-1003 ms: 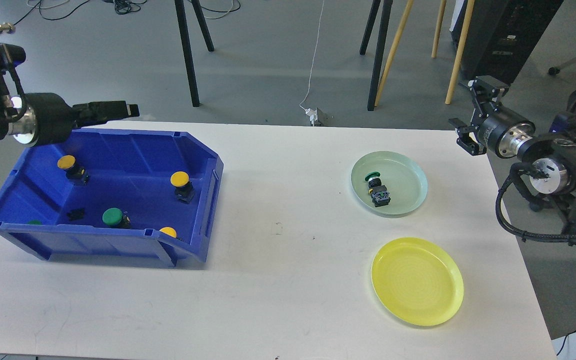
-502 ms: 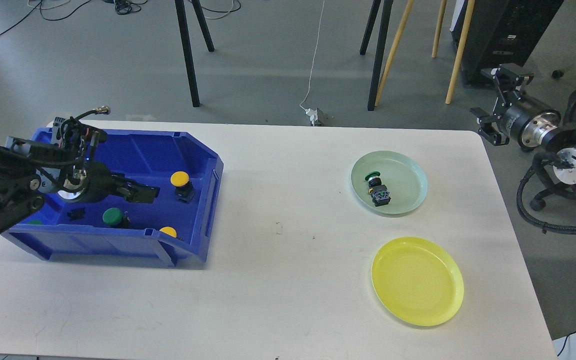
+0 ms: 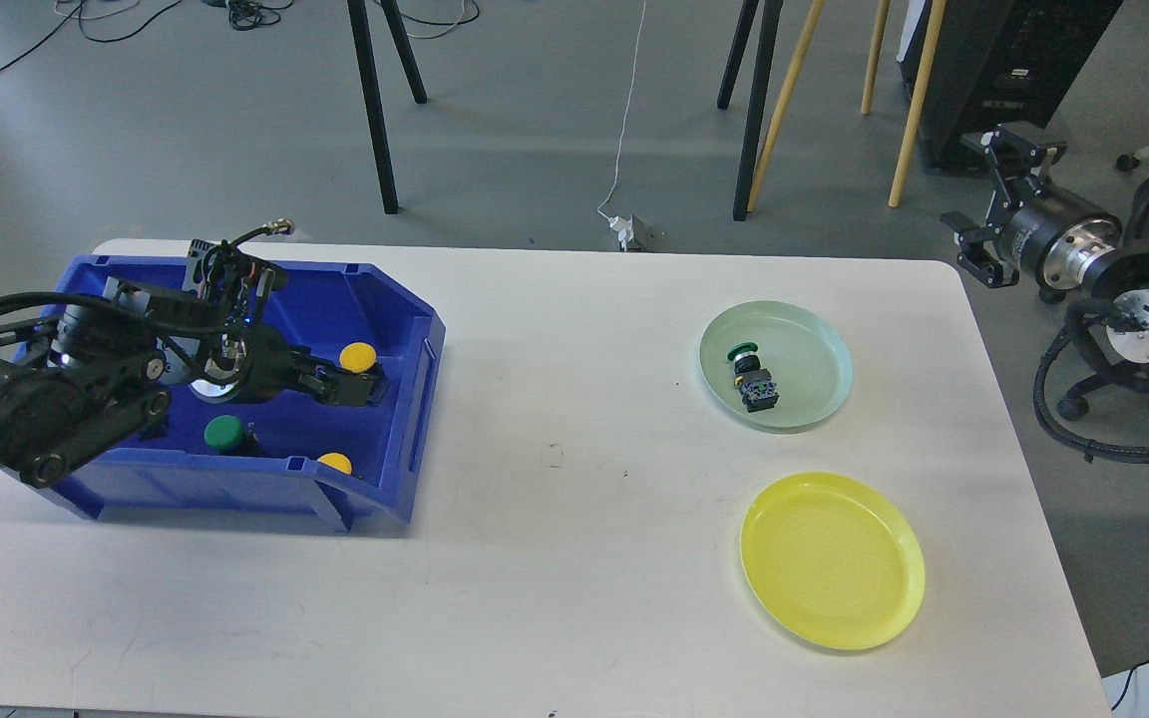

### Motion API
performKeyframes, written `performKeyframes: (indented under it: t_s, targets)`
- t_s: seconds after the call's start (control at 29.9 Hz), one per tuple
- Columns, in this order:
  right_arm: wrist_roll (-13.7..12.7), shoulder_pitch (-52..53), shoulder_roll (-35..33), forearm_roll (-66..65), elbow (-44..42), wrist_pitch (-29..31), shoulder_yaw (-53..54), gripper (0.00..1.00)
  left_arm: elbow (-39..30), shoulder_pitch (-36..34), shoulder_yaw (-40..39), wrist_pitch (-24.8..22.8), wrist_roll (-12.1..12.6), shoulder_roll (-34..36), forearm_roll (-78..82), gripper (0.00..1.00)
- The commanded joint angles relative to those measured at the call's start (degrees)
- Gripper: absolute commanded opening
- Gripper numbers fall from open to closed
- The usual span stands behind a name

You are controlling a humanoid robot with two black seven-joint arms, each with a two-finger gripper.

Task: Pass button and place on color plate
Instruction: 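Reach the left gripper into the bin and grasp a yellow-topped button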

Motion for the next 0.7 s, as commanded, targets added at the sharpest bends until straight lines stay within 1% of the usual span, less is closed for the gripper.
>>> performKeyframes:
  t_s: [0.0, 0.13, 0.4, 0.53, 0.67]
  targets:
    - [0.0, 0.1, 0.1, 0.0, 0.0, -0.1, -0.1, 0.87, 2.6, -0.1, 0.0, 0.3, -0.4, -1.9, 0.0, 0.97]
    - [0.0, 0.1, 0.2, 0.0, 0.0, -0.1, -0.1, 0.87, 5.9, -0.1, 0.1, 1.2, -0.9, -3.1, 0.0, 0.97]
    - [0.0, 0.2, 0.2, -0.4, -0.1, -0.1, -0.1, 0.87, 6.7, -0.2, 0.0, 1.4, -0.9, -5.7, -0.4, 0.97]
    - [0.0, 0.2, 0.5, -0.5, 0.0, -0.2, -0.1, 0.87, 9.2, -0.3, -0.1, 1.5, -1.0, -7.2, -0.4, 0.97]
    - [0.0, 0.2, 0.5, -0.5, 0.0, -0.3, -0.1, 0.87, 11.3, -0.4, 0.0, 1.8, -1.8, -8.8, -0.4, 0.92]
